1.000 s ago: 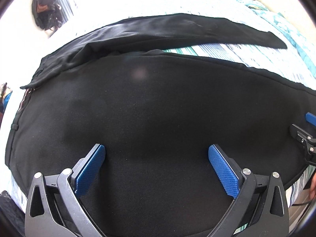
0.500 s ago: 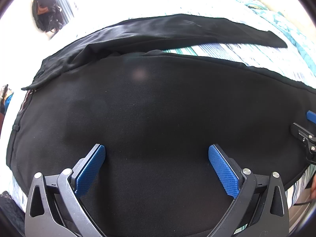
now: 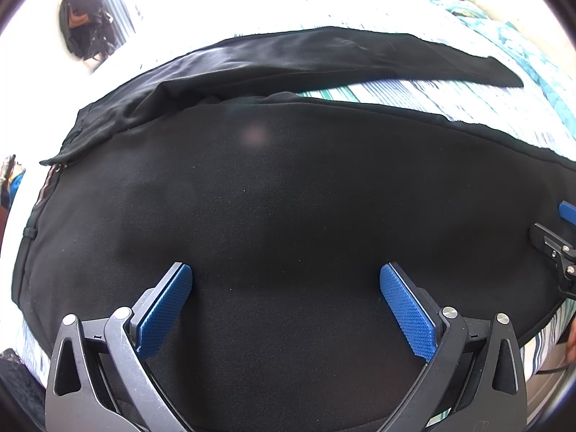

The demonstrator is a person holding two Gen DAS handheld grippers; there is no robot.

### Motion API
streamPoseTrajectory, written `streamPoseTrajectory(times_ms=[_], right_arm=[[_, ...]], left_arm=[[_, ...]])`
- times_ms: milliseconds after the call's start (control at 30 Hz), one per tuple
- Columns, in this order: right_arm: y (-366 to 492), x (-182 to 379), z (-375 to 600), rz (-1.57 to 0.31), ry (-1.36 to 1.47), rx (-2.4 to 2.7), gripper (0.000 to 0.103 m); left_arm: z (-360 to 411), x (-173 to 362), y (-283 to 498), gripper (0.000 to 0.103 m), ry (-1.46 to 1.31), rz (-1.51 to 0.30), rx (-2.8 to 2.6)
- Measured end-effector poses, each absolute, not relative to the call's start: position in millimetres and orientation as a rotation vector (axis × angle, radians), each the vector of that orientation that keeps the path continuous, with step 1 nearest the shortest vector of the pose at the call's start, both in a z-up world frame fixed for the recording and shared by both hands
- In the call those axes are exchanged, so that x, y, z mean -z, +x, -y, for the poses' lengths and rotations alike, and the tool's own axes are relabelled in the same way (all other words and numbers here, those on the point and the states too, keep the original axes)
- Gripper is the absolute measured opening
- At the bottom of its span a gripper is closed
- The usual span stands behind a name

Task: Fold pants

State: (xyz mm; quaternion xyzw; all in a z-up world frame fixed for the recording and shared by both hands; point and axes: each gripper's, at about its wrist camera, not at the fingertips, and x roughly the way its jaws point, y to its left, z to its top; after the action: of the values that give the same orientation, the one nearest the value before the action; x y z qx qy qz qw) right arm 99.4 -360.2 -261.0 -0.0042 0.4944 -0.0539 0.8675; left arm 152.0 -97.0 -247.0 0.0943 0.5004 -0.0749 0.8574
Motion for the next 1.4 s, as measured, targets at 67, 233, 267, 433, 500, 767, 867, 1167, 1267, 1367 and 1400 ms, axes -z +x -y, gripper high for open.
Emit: streamPoseTrajectory(times_ms=[67, 233, 267, 433, 500, 767, 867, 1167, 1267, 1367, 1400], right_arm=[[99, 261, 361, -1.035, -0.007, 0.113, 0.103], [101, 260, 360, -1.043, 0.005, 0.129, 0.103], [100, 260, 360, -1.04, 0.005, 0.132, 0.103], [97, 260, 359, -1.019, 0.001, 0.136, 0.103], [97, 260, 359, -1.015, 0.002, 0.139, 0.103], [95, 260, 358, -1.004, -0.001, 0.141, 0.103], [95, 260, 358, -1.006, 0.001, 0.138, 0.103], [88, 230, 370, -0.944, 0.077, 0.089, 0.103], [83, 213, 381, -0.861, 0.115, 0.111, 0.103], [76, 198, 403, -0.779, 0.176, 0.189, 0.103], [75, 195, 412, -0.766, 0.203, 0.22, 0.103]], left_arm=[[97, 247, 152, 0.102, 0.197, -1.052, 0.158], [95, 246, 151, 0.103, 0.19, -1.047, 0.169], [95, 246, 151, 0.103, 0.191, -1.044, 0.17], [96, 245, 150, 0.103, 0.193, -1.043, 0.167], [96, 245, 149, 0.103, 0.195, -1.039, 0.166], [95, 244, 149, 0.103, 0.19, -1.041, 0.162], [93, 238, 150, 0.103, 0.161, -1.073, 0.148], [66, 200, 163, 0.103, 0.042, -1.023, 0.048], [49, 192, 176, 0.103, 0.004, -0.995, -0.015], [26, 193, 181, 0.103, -0.029, -0.983, -0.079], [20, 195, 182, 0.103, -0.031, -0.984, -0.1]])
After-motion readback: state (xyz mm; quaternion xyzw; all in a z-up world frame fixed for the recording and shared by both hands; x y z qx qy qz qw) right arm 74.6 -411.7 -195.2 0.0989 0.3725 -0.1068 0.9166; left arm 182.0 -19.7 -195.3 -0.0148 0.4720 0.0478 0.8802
